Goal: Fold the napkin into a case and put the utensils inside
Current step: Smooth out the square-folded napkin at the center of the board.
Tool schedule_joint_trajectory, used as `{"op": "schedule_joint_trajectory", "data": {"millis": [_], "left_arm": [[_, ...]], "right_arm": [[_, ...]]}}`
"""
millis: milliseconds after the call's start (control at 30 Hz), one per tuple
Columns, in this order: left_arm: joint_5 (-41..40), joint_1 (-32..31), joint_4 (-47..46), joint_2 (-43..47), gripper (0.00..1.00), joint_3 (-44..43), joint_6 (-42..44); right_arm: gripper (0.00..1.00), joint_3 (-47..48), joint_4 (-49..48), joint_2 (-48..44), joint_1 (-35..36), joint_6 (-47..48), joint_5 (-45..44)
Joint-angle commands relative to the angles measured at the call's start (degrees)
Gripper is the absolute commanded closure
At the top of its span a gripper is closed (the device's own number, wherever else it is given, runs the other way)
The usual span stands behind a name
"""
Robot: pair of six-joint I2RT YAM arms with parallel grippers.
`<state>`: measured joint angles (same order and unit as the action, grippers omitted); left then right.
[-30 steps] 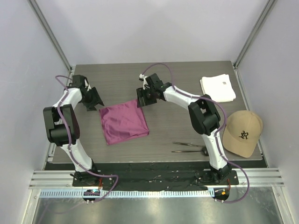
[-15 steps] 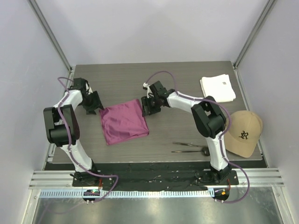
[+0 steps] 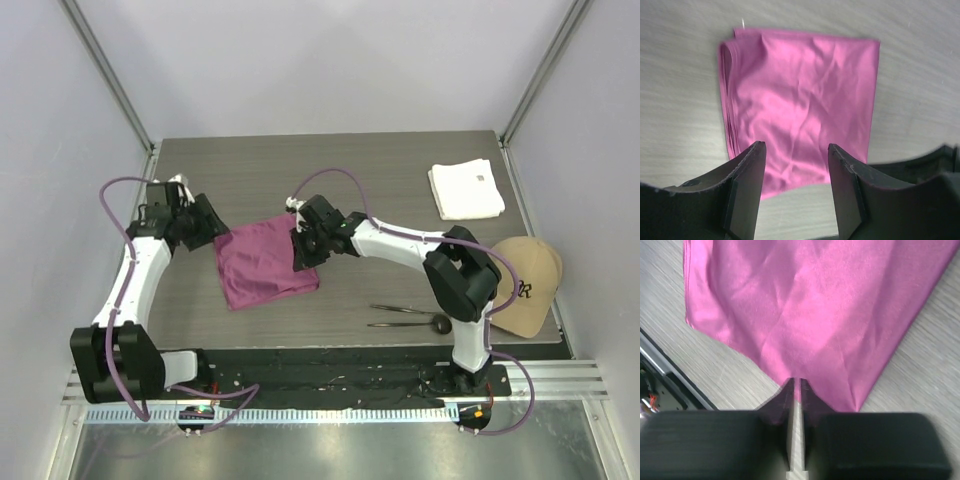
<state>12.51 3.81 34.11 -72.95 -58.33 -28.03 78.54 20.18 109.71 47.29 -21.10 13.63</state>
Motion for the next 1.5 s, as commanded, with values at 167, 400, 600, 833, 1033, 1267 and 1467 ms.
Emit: {"op": "schedule_joint_trajectory", "data": {"millis": [167,400,600,833,1033,1267,1467], "left_arm": [[5.2,-0.9,0.7,2.5,0.48,2.9,-1.8],[7.6,-0.9,0.1,-1.3,0.49,-1.5,-1.5],[8.0,-0.9,1.8,-9.0,0.49,-9.1,0.3],[3.1,-0.7,2.0,-23.7,0.41,-21.6,-1.6],[-1.7,0.1,-0.3,-34.3,0.44,-25.8,-5.9],[3.6,0.0,-2.1,-40.3,0.57,-24.7,-6.4],[-5.5,-1.4,-2.0,-39.8,0.79,-20.9,-8.0]], "right_arm": [[0.99,0.7,-5.7,3.8,-0.9,-4.3,-0.5],[0.99,-4.5,-5.9,5.0,-2.4,-0.7,-3.5],[0.99,-3.1,-5.9,7.9,-7.0,8.0,-10.8],[0.99,13.4,-5.2,17.5,-13.0,19.0,-12.6],[0.92,34.9,4.1,24.0,-14.3,17.5,-15.2],[0.6,26.1,4.3,10.3,-14.4,9.3,-11.6],[0.59,13.5,2.8,1.1,-14.4,5.1,-4.8]]}}
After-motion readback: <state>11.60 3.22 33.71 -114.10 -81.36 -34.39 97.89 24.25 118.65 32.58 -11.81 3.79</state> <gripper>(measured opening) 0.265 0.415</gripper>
